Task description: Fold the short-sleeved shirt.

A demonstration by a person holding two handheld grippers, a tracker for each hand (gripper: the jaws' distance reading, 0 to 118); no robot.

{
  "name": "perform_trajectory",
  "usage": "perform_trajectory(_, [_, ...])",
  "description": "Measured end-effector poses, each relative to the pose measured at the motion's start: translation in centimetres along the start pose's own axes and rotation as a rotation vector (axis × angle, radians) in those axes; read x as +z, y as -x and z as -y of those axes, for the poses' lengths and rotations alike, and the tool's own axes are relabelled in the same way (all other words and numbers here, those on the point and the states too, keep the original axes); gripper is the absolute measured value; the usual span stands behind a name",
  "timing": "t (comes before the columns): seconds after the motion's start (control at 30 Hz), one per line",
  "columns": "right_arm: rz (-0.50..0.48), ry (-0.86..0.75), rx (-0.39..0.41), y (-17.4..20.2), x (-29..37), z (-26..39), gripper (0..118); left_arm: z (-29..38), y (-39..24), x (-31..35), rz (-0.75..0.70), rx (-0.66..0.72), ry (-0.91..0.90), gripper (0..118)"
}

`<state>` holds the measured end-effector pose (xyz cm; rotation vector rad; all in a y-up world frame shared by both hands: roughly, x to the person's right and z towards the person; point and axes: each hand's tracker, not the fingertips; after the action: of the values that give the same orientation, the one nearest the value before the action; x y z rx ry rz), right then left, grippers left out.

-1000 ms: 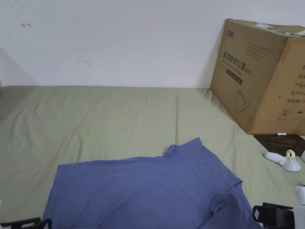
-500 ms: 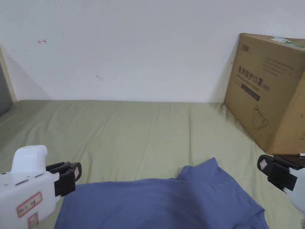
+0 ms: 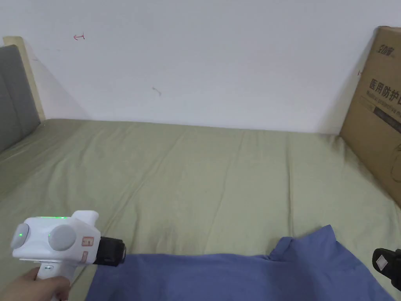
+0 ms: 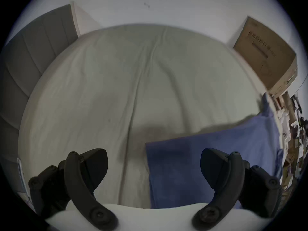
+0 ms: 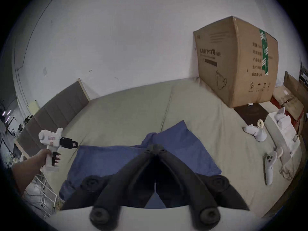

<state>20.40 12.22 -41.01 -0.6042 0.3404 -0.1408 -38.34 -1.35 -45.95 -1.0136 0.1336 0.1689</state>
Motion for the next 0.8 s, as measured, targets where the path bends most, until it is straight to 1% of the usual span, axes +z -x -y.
perform_trajectory(0.03, [0.000, 0.008, -0.001, -0.1, -0.3, 0.1, 0, 0.1, 0.0, -1.2, -0.008, -0.007, 0.033, 107])
perform_trajectory(0.07, [0.000, 0.014, -0.002, -0.2, -0.6, 0.2, 0, 0.8, -0.2, -1.9, -0.023, -0.017, 0.058, 106])
perform_trajectory(0.13, [-0.003, 0.035, -0.006, -0.5, -1.2, 0.3, 0, 1.4, -0.5, -3.1, -0.007, -0.037, 0.115, 102])
perform_trajectory(0.17, [-0.003, 0.043, -0.008, -0.7, -1.5, 0.3, 0, 1.7, -1.1, -2.5, -0.029, -0.049, 0.098, 99])
perform_trajectory(0.2, [-0.004, 0.052, -0.009, -1.0, -1.8, 0.3, 0, 1.9, -1.4, -1.2, -0.021, -0.080, 0.009, 62])
perform_trajectory(0.23, [-0.004, 0.061, -0.009, -1.2, -2.3, 0.1, 0, 2.0, -1.9, -0.1, -0.003, -0.097, -0.034, 24])
perform_trajectory(0.27, [-0.006, 0.068, -0.007, -1.5, -2.7, -0.1, 0, 1.8, -2.3, 0.9, 0.021, -0.114, -0.062, 3])
perform_trajectory(0.33, [-0.007, 0.079, 0.018, -2.2, -3.8, -0.7, 0, 1.9, -3.3, 3.3, 0.099, -0.147, -0.089, 3])
perform_trajectory(0.37, [-0.004, 0.084, 0.031, -2.8, -4.8, -1.2, 0, 1.9, -3.8, 4.6, 0.077, -0.156, -0.100, 3])
perform_trajectory(0.43, [-0.002, 0.118, 0.038, -4.1, -7.4, -2.7, 0, 1.6, -4.3, 6.9, 0.084, -0.180, -0.136, 3])
perform_trajectory(0.47, [-0.015, 0.127, 0.031, -5.0, -8.6, -3.5, 6, 1.4, -4.3, 7.7, 0.100, -0.175, -0.144, 3])
perform_trajectory(0.5, [-0.023, 0.137, 0.005, -6.0, -10.3, -4.3, 42, 1.6, -4.3, 8.8, 0.115, -0.166, -0.151, 3])
perform_trajectory(0.53, [-0.009, 0.150, -0.041, -7.0, -11.9, -5.0, 84, 1.5, -4.3, 9.6, 0.114, -0.161, -0.162, 3])
perform_trajectory(0.57, [0.020, 0.176, -0.086, -8.1, -13.6, -5.6, 109, 1.5, -4.3, 10.3, 0.112, -0.160, -0.171, 3])
perform_trajectory(0.6, [0.046, 0.235, -0.111, -9.1, -15.5, -6.0, 114, 1.4, -4.1, 10.8, 0.120, -0.161, -0.183, 3])
perform_trajectory(0.67, [0.081, 0.280, -0.124, -10.9, -19.0, -6.5, 114, 1.3, -4.1, 11.5, 0.124, -0.162, -0.187, 3])
perform_trajectory(0.73, [0.140, 0.399, -0.093, -11.8, -22.1, -6.4, 114, 1.3, -4.0, 11.5, 0.121, -0.168, -0.187, 3])
perform_trajectory(0.8, [0.185, 0.473, -0.066, -12.9, -25.5, -5.6, 113, 1.5, -3.9, 11.3, 0.114, -0.170, -0.179, 3])
